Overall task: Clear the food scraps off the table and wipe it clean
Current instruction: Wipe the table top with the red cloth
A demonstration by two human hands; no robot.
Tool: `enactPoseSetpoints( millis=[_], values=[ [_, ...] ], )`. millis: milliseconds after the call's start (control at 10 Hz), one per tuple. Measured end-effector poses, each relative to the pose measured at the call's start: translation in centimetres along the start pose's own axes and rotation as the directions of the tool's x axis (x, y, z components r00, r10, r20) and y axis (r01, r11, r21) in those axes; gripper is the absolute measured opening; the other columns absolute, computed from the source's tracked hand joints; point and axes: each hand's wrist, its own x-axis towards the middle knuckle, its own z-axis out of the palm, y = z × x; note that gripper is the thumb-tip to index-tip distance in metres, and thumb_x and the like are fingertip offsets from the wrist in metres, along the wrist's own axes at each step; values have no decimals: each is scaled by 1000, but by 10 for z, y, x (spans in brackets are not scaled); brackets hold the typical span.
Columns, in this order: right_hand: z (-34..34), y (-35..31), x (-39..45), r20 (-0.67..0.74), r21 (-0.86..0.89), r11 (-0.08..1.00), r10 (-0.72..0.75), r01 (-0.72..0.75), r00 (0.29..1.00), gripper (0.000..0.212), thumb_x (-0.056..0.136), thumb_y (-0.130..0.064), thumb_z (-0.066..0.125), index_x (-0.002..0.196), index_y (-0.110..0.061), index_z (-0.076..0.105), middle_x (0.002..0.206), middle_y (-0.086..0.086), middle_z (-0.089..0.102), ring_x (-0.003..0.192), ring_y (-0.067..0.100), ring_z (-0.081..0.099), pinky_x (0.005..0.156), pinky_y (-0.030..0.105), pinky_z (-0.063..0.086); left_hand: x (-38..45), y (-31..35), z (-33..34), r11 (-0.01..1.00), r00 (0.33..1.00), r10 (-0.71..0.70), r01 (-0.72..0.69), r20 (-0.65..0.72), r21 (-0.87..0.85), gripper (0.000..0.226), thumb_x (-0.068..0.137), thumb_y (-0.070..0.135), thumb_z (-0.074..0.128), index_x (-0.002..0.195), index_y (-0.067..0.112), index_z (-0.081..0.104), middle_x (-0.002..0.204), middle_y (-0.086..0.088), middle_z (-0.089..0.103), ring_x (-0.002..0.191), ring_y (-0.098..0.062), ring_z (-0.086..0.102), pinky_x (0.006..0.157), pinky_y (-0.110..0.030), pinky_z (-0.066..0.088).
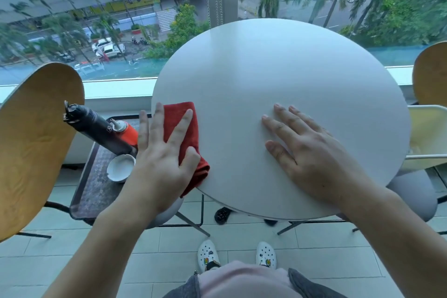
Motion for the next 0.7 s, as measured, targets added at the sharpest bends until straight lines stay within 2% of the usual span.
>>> enactPoseSetpoints(
  millis=[100, 200, 300, 400, 500, 600, 700],
  values=[
    [0, 1, 0, -2, -9, 1000, -4, 4, 1000, 61, 100, -63, 16, 157, -44, 16, 168, -17, 3, 154, 5, -2, 123, 28, 6, -1, -3, 4, 997, 997, -77, 77, -7, -20, 65, 88, 51, 39, 147, 68, 17, 169, -2, -12, 155, -28, 8, 124, -43, 15],
    [-3, -1, -1, 9, 3, 1000, 5, -5, 1000, 59, 102, -60, 21, 158, -43, 17, 168, -17, 2, 154, 5, -2, 123, 30, 8, 1, -9, 2, 987, 993, -108, 103, -39, -121, 66, 92, 38, 52, 152, 54, 28, 161, -3, 27, 142, -23, 34, 110, -29, 28],
    [-4, -2, -1, 15, -7, 1000, 4, -4, 1000, 59, 101, -59, 23, 158, -43, 17, 168, -16, 3, 154, 5, -2, 123, 31, 10, 1, -9, -2, 972, 986, -153, 137, -72, -191, 74, 78, 44, 55, 149, 50, 36, 134, 1, 48, 118, -18, 52, 107, -36, 42],
    [-5, -2, -1, 25, -15, 1000, 0, 0, 1000, 60, 101, -60, 22, 158, -42, 17, 168, -16, 3, 154, 5, -2, 123, 31, 11, -3, -9, -4, 956, 971, -216, 189, -103, -225, 77, 74, 49, 57, 148, 51, 37, 130, -1, 44, 117, -23, 54, 108, -47, 46],
    [-6, -1, 0, 21, -19, 1000, -11, 11, 1000, 61, 100, -61, 22, 158, -42, 18, 168, -15, 5, 154, 7, 0, 124, 33, 13, -9, -10, -6, 948, 962, -236, 197, -140, -249, 80, 74, 47, 59, 151, 43, 36, 132, -2, 45, 117, -23, 56, 106, -44, 48],
    [-6, -1, 1, 22, -29, 999, -19, 20, 1000, 62, 100, -61, 23, 158, -41, 18, 168, -13, 6, 155, 8, 2, 124, 35, 16, -11, -13, -3, 939, 950, -236, 170, -203, -299, 91, 75, 45, 67, 156, 36, 26, 131, -1, 54, 117, -14, 60, 101, -33, 51],
    [-8, -1, 2, 24, -34, 999, -23, 24, 999, 61, 100, -60, 25, 158, -40, 20, 168, -12, 8, 155, 10, 4, 125, 35, 16, -14, -15, -3, 863, 939, -305, 203, -157, -462, 86, 80, 30, 80, 153, 29, 34, 111, 0, 65, 95, -4, 69, 80, -17, 57]
  ],
)
